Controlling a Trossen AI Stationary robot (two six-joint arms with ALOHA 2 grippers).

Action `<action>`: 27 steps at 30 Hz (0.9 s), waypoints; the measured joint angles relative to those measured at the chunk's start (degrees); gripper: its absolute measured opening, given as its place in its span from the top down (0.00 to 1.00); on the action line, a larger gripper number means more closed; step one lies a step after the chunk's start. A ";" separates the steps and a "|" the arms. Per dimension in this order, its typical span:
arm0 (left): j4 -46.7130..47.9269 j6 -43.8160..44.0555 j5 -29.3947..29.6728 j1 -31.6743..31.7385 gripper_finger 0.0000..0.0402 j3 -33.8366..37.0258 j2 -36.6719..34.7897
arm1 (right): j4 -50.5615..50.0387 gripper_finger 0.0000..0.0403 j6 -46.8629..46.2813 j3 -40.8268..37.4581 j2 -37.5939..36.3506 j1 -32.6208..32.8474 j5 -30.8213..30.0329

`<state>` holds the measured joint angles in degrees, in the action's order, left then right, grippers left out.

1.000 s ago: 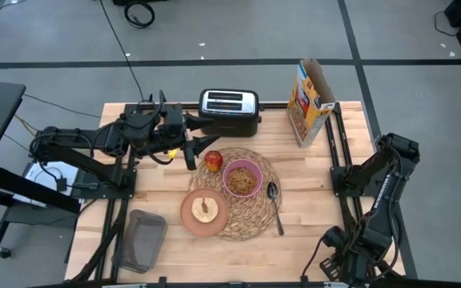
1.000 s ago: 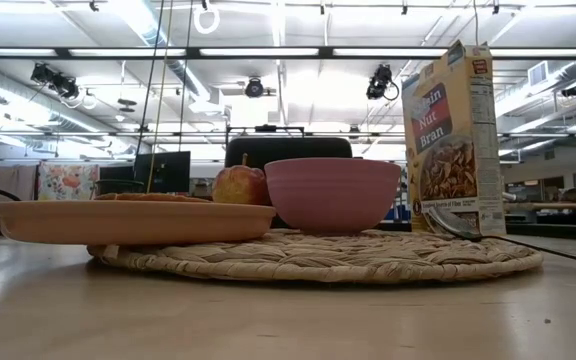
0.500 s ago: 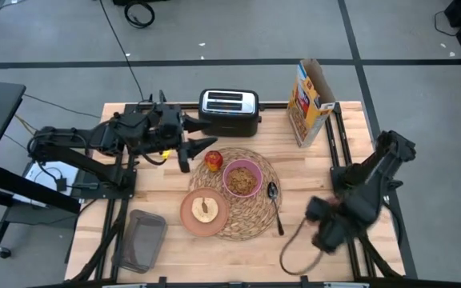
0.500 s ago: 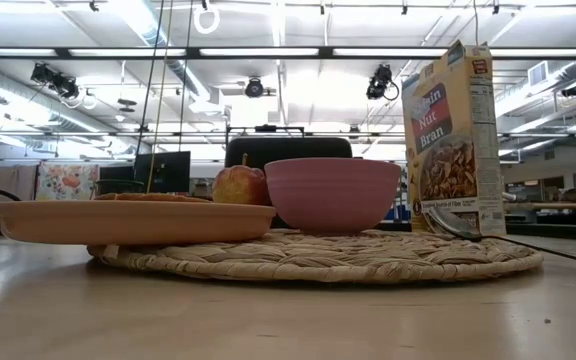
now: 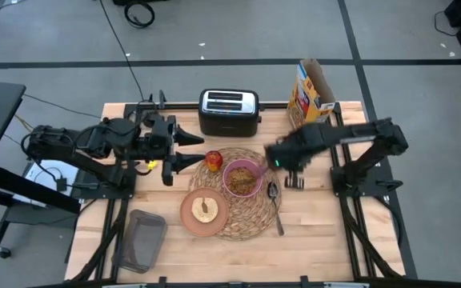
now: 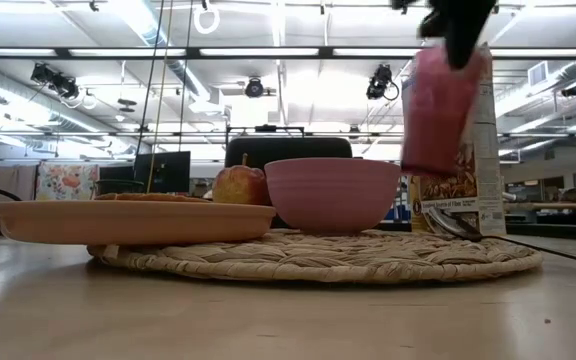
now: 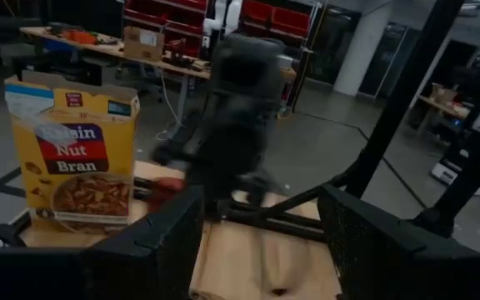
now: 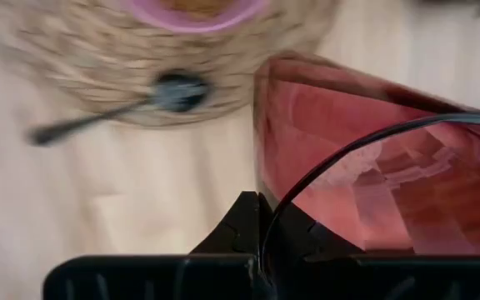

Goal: Arrange a breakfast setting
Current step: Put the cup at the top side of the brown placemat

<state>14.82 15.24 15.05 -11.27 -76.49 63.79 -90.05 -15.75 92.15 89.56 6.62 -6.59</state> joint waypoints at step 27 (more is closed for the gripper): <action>-1.59 2.09 6.02 0.89 0.40 0.01 -0.06 | 9.96 0.97 51.56 -0.78 13.48 -23.03 -3.87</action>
<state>13.23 17.32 21.07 -10.39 -76.49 63.72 -80.09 35.81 91.37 103.05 -16.41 -10.46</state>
